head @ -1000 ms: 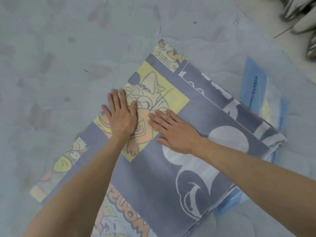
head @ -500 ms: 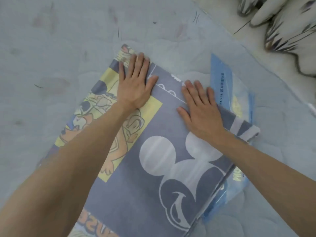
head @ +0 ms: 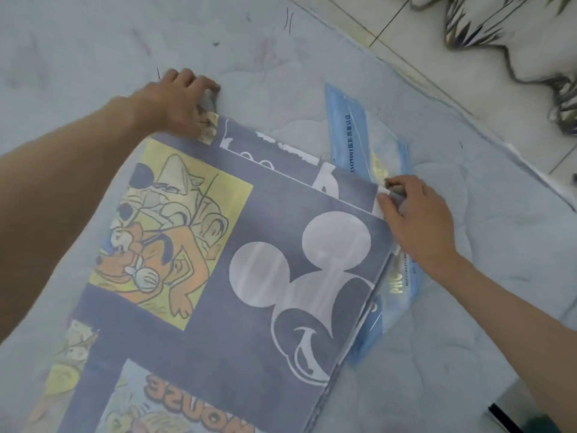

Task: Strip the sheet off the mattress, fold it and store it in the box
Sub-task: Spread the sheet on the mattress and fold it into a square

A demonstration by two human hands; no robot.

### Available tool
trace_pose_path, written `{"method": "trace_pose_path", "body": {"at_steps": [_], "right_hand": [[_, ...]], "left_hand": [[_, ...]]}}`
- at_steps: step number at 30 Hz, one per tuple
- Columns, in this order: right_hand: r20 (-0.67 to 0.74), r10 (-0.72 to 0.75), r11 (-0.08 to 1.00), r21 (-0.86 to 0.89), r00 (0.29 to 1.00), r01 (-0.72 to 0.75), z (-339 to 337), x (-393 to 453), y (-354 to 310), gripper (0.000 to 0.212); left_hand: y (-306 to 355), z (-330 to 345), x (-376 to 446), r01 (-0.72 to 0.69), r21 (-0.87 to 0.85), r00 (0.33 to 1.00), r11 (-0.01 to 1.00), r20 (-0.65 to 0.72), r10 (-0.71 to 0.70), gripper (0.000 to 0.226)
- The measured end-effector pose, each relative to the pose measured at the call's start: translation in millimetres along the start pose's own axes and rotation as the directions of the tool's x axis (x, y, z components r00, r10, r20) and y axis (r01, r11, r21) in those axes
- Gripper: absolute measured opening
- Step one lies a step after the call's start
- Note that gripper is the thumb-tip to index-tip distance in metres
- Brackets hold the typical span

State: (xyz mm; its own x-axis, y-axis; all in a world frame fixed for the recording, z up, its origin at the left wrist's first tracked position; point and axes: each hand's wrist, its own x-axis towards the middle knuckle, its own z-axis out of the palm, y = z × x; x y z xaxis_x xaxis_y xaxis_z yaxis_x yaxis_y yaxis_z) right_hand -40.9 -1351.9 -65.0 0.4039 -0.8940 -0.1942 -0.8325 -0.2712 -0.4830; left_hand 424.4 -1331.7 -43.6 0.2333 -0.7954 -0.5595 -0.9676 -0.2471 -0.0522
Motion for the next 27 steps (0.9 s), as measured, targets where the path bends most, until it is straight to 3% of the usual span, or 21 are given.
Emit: {"method": "trace_pose_path", "body": {"at_steps": [2, 4, 7, 9, 11, 12, 14, 16, 19, 22, 24, 27], "right_hand": [[0.244, 0.154, 0.982, 0.072, 0.957, -0.177, -15, 7, -1, 0.025], [0.431, 0.19, 0.974, 0.031, 0.882, -0.225, -30, 11, -6, 0.021], [0.447, 0.146, 0.984, 0.025, 0.883, -0.176, -52, -3, -28, 0.019], [0.383, 0.057, 0.997, 0.027, 0.922, -0.073, -59, -35, -53, 0.024], [0.297, -0.174, 0.985, 0.04, 0.939, 0.169, -57, -86, -85, 0.028], [0.278, -0.321, 0.947, 0.066, 0.906, 0.315, -53, -116, -104, 0.027], [0.284, -0.605, 0.793, 0.137, 0.744, 0.593, -38, -178, -135, 0.015], [0.339, -0.755, 0.634, 0.16, 0.561, 0.757, -15, -232, -157, 0.01], [0.467, -0.799, 0.515, 0.203, 0.38, 0.833, 24, -293, -183, 0.019], [0.513, -0.819, 0.432, 0.257, 0.257, 0.864, 57, -340, -203, 0.022], [0.54, -0.824, 0.373, 0.294, 0.169, 0.88, 74, -372, -211, 0.02], [0.592, -0.805, 0.279, 0.332, 0.032, 0.901, 98, -411, -214, 0.022]], "left_hand": [[-3, -17, 0, 0.061, 0.113, 0.994, 0.992, 0.082, -0.07, 0.065], [-2, -32, -10, 0.091, 0.24, 0.989, 0.967, 0.089, -0.116, 0.046], [-4, -42, -34, 0.065, 0.419, 0.998, 0.906, -0.006, -0.069, 0.024], [-13, -39, -58, 0.124, 0.34, 0.992, 0.932, -0.043, -0.116, 0.024], [-25, -34, -96, 0.208, 0.211, 0.977, 0.955, -0.097, -0.192, 0.025], [-33, -30, -116, 0.241, 0.16, 0.966, 0.957, -0.132, -0.221, 0.024], [-49, -20, -163, 0.267, 0.073, 0.951, 0.961, -0.181, -0.251, 0.025], [-65, -7, -211, 0.268, -0.003, 0.946, 0.964, -0.187, -0.264, 0.028], [-96, 30, -285, 0.307, -0.052, 0.939, 0.95, -0.146, -0.312, 0.034], [-120, 87, -364, 0.409, -0.185, 0.886, 0.894, -0.157, -0.437, 0.036], [-123, 129, -414, 0.46, -0.434, 0.803, 0.774, -0.168, -0.571, 0.033], [-119, 191, -468, 0.419, -0.814, 0.611, 0.403, -0.075, -0.788, 0.028]]}}
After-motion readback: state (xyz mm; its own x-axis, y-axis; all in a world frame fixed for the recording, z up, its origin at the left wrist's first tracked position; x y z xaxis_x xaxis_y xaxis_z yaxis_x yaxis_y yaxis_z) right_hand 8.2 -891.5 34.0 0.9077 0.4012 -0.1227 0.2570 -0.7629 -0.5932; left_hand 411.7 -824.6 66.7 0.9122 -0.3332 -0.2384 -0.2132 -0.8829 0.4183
